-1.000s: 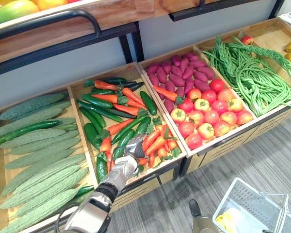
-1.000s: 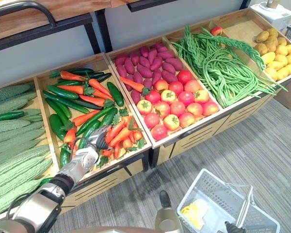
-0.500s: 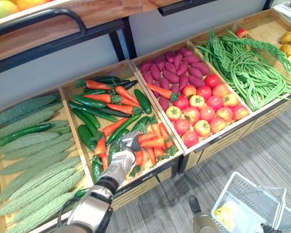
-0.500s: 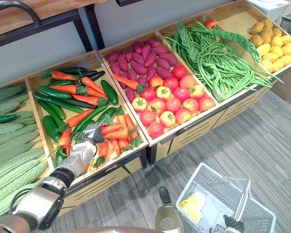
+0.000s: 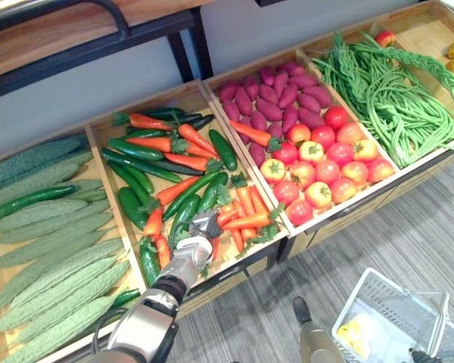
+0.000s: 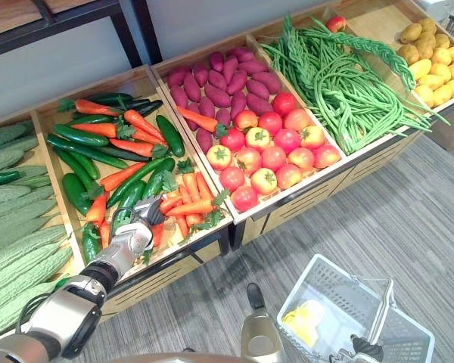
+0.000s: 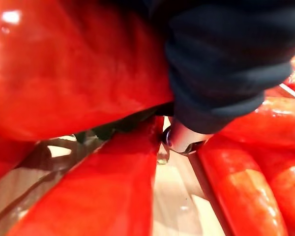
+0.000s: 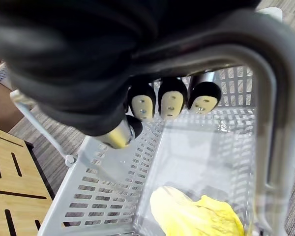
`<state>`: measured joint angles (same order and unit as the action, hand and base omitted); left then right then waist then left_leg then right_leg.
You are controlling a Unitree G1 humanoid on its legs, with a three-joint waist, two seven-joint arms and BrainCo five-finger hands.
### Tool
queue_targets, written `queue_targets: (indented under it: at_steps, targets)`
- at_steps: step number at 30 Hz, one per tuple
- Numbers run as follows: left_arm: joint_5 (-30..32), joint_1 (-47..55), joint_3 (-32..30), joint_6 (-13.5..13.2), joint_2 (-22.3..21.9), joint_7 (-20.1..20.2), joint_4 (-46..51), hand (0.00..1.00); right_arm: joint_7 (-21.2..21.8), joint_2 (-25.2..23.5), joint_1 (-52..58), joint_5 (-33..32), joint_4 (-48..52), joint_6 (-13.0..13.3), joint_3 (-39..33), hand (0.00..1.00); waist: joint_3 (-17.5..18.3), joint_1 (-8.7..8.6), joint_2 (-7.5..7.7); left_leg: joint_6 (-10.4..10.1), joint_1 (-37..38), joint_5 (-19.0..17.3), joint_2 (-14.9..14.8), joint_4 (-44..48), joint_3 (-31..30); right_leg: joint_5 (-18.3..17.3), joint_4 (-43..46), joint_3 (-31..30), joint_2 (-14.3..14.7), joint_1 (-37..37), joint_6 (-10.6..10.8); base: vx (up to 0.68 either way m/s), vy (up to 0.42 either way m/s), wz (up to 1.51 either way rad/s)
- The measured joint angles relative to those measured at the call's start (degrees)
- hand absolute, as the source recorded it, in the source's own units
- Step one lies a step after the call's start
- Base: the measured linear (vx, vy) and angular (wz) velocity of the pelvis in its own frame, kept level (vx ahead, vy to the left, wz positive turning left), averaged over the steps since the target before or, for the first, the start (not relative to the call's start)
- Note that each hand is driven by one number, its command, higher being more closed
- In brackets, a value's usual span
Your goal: Pick vegetable in the basket
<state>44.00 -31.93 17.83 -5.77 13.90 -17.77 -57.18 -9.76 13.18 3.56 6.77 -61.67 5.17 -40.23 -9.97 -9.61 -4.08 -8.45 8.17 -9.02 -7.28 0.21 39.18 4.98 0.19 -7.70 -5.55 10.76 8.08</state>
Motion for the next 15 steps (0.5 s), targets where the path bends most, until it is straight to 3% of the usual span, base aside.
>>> queue_targets:
  at_steps: [6, 10, 15]
  targets:
    - [-0.08, 0.01, -0.01, 1.03, -0.08, 0.07, 2.93, 1.0, -0.2, -0.42, 0.41, -0.07, 0.02, -0.93, -2.75, 1.0, -0.35, 0.46, 0.51, 1.1, -0.55, 0.78, 0.21, -0.04, -4.0, -0.06, 0.02, 4.15, -1.5, -1.81, 0.0, -0.07, -0.054, 0.35]
    - [-0.15, 0.05, 0.08, 0.99, 0.35, 0.04, 10.3, 1.0, -1.13, -1.06, 0.71, -0.59, 0.09, -1.16, -4.65, 1.0, -0.33, 2.23, 0.6, 1.73, -1.18, 1.5, 0.58, -0.12, -6.7, -0.07, 0.12, 6.63, -2.59, -2.71, -0.01, -0.06, -0.037, 0.35]
    - [-0.16, 0.19, 1.73, 0.9, 2.63, 0.01, 18.06, 1.0, -1.17, -3.67, 1.35, -0.69, 1.26, -1.21, -5.58, 1.0, -0.04, 3.11, 1.62, 2.07, -1.24, 2.34, 0.63, -0.48, -8.78, -0.12, 0.06, 9.35, -3.26, -4.13, -0.07, -0.05, -0.038, 0.26]
